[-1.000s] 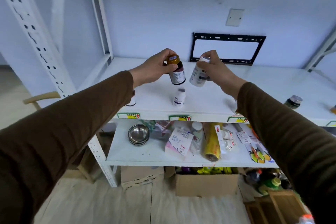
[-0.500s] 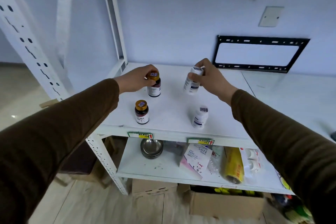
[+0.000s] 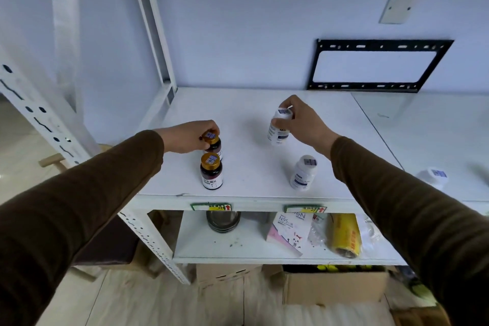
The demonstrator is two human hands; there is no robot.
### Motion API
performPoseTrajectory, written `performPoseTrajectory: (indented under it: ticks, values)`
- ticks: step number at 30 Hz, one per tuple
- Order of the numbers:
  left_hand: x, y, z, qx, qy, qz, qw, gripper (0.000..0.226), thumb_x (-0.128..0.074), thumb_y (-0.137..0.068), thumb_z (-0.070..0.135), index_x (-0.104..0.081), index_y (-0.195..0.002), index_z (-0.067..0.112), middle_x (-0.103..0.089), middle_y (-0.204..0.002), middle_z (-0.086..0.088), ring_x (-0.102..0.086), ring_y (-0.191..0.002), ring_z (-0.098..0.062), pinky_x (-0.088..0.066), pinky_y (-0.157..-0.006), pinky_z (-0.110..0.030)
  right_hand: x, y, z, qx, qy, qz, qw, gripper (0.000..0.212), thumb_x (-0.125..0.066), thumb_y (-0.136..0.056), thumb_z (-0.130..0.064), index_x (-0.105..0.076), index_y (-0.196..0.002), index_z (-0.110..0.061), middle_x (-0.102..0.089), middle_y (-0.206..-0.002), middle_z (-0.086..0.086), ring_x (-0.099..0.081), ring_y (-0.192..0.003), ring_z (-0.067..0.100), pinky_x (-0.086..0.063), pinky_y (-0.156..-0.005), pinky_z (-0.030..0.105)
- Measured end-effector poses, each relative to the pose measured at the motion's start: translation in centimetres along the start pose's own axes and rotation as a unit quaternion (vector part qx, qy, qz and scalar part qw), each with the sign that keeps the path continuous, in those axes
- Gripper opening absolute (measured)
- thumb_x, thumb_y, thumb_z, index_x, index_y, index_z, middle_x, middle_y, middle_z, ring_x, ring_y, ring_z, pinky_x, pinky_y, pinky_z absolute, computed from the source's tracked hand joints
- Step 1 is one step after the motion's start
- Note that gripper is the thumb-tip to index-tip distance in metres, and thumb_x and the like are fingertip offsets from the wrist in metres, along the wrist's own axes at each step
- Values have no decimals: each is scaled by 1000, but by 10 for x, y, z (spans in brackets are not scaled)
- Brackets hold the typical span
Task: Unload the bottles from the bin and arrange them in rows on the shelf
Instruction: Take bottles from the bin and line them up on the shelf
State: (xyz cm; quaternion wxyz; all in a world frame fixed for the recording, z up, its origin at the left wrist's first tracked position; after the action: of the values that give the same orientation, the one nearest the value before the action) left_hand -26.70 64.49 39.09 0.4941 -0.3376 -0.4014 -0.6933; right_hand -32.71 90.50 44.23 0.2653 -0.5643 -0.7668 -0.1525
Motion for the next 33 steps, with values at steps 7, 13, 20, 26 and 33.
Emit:
performPoseTrajectory:
  ticks: [7,13,20,26,33]
  values:
    - [-5,-4,-1,19,17,-65,998,63,-58,-91,0,-40,-140,34,-47,-143,2,-47,-127,-22,-45,-105,-39,5,4,10,-17,51,13,998,33,-71,-82,-28,-52,-107,-18,-59,-95,0,-53,-71,16,-45,-60,30]
    - [17,-10,24,-16,62,-35,997,64,-61,-93,23,-33,-147,43,-32,-157,11,-29,-143,-9,-29,-114,-31,21,8,26,-40,103,21,994,32,-73,-78,-27,-53,-103,-22,-60,-97,1,-55,-79,20,-45,-59,28]
    - [20,-19,72,-84,34,28,995,49,-58,-95,40,-43,-141,42,-39,-150,15,-43,-129,-12,-34,-104,-26,24,11,47,-62,164,19,984,38,-78,-71,-27,-55,-100,-22,-62,-97,-1,-57,-83,20,-39,-58,22]
    - [3,-25,91,-95,13,10,995,49,-58,-96,40,-43,-142,40,-42,-148,10,-45,-128,-16,-35,-105,-28,19,11,56,-71,187,7,980,39,-79,-69,-31,-54,-98,-20,-59,-86,-7,-56,-80,17,-37,-60,26]
    - [-6,-29,103,-94,-1,-3,996,51,-57,-97,39,-41,-145,36,-42,-148,8,-46,-121,-15,-34,-98,-25,11,8,60,-85,205,-2,975,47,-80,-69,-38,-49,-97,-18,-53,-79,-9,-50,-70,11,-33,-56,25]
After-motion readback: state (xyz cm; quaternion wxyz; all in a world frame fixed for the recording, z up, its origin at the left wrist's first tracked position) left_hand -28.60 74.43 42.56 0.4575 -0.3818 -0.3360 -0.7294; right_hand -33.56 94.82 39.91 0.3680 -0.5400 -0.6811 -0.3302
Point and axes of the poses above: each hand's wrist, its own y-axis away from the middle knuckle, its own x-axis out of the back of the hand, z = x × y, the point moved 8 cm from there along -y, towards the middle knuckle
